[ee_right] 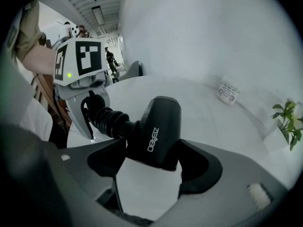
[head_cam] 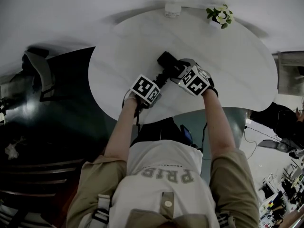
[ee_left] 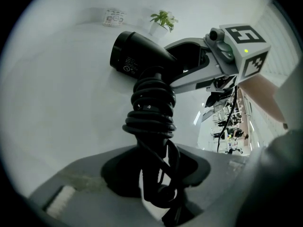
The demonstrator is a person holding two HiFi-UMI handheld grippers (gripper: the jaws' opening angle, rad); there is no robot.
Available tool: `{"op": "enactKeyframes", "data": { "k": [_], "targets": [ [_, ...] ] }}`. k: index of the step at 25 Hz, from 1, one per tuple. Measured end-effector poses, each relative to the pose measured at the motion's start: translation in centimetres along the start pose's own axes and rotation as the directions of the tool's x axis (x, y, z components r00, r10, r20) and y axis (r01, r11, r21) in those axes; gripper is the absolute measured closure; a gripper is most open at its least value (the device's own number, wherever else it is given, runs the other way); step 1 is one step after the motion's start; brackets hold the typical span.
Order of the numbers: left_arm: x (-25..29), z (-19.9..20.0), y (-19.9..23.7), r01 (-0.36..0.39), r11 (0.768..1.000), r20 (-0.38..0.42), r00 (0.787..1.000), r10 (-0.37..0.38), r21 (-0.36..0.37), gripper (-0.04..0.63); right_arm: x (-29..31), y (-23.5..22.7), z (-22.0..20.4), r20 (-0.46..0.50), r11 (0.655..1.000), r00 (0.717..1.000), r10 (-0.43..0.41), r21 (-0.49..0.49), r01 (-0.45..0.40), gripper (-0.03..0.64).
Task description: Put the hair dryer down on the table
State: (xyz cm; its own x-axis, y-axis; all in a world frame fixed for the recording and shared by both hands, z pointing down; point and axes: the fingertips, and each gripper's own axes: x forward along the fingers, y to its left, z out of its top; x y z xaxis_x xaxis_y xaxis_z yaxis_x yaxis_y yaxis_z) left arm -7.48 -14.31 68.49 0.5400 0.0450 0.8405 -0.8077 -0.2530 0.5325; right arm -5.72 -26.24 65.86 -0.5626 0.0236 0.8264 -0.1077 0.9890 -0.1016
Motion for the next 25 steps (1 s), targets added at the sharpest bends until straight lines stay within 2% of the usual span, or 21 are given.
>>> {"op": "enactKeyframes", "data": {
  "k": [8, 15, 22, 25],
  "targets": [
    [0.1, -1.4, -0.1, -0.034, 0.999, -0.016, 0.999, 0.035, 0.031, 0.42, 0.1, 0.0, 0.0, -0.006, 0.999, 1.0, -0.018, -0.029, 0.018, 0.261],
    [0.1, -1.8, 0.0, -0.112, 0.99, 0.004, 0.994, 0.112, 0.082, 0.42, 0.1, 0.2, 0.0, -0.024, 0.998, 0.999, -0.035, -0.059, 0.034, 0.261],
    [-0.1, -2.1, 0.1, -0.157, 0.986, 0.075, 0.986, 0.152, 0.064, 0.42, 0.1, 0.6, 0.0, -0.021, 0.997, 0.999, -0.039, -0.069, 0.037, 0.261],
    [-0.2, -2.5, 0.1, -0.158, 0.986, 0.08, 0.985, 0.153, 0.054, 0.42, 0.1, 0.6, 0.0, -0.023, 0.995, 0.999, -0.044, -0.093, 0.042, 0.261]
  ]
}}
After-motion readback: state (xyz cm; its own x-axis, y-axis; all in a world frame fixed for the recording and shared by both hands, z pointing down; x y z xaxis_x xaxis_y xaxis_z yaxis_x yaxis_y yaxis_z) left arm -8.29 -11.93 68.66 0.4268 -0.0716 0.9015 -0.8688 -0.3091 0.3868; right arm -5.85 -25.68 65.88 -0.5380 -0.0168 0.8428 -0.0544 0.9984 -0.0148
